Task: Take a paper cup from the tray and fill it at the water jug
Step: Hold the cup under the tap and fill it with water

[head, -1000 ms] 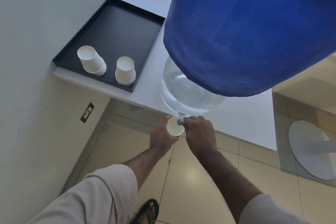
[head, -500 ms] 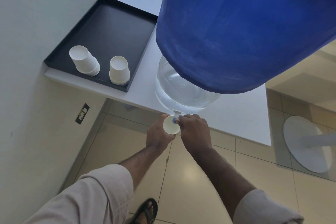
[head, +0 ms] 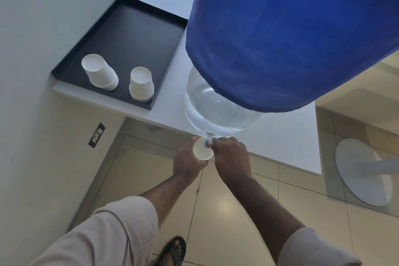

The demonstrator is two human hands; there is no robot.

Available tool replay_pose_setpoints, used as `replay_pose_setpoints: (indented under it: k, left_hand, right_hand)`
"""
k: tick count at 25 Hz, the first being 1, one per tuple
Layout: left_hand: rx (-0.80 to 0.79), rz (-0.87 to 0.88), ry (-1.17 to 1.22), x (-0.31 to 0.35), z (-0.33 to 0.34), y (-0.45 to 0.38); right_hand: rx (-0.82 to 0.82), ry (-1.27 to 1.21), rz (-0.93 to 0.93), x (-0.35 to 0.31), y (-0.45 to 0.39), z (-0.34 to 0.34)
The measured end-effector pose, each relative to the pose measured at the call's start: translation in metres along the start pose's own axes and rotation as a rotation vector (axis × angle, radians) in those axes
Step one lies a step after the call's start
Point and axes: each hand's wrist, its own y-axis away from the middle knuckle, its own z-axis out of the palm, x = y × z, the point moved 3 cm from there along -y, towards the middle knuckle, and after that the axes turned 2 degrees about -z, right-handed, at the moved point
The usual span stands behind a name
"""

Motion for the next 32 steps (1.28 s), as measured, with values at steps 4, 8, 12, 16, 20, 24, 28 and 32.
replay_pose_setpoints:
  k: [4, 8, 12, 16, 20, 24, 28, 32]
  left_hand:
    - [-0.006, -0.005, -0.003, 0.000, 0.000, -0.001]
    - [0.008, 0.015, 0.003, 0.000, 0.000, 0.000]
    - [0.006, 0.021, 0.008, 0.001, -0.001, 0.000]
    - [0.008, 0.045, -0.001, 0.002, -0.001, 0.001]
    - [0.006, 0.052, 0.009, 0.002, -0.002, 0.002]
    - [0.012, 0.039, 0.020, 0.001, -0.006, 0.004]
    - [-0.004, 0.003, 0.025, 0.003, -0.007, 0.004]
    - [-0.010, 0.001, 0.016, 0.005, -0.008, 0.004]
  right_hand:
    - [-0.005, 0.000, 0.001, -0.001, 0.001, 0.000]
    - [-0.005, 0.012, -0.004, -0.001, 0.001, 0.001]
    - [-0.017, 0.029, -0.013, 0.001, 0.004, 0.005]
    - [-0.041, 0.069, -0.042, 0.004, 0.010, 0.014]
    - [-0.034, 0.117, -0.049, 0.005, 0.019, 0.023]
    - [0.043, -0.106, 0.017, 0.012, 0.026, 0.029]
    - [0.198, -0.547, 0.385, 0.029, 0.033, 0.033]
    - [0.128, -0.854, 0.714, 0.041, 0.031, 0.048]
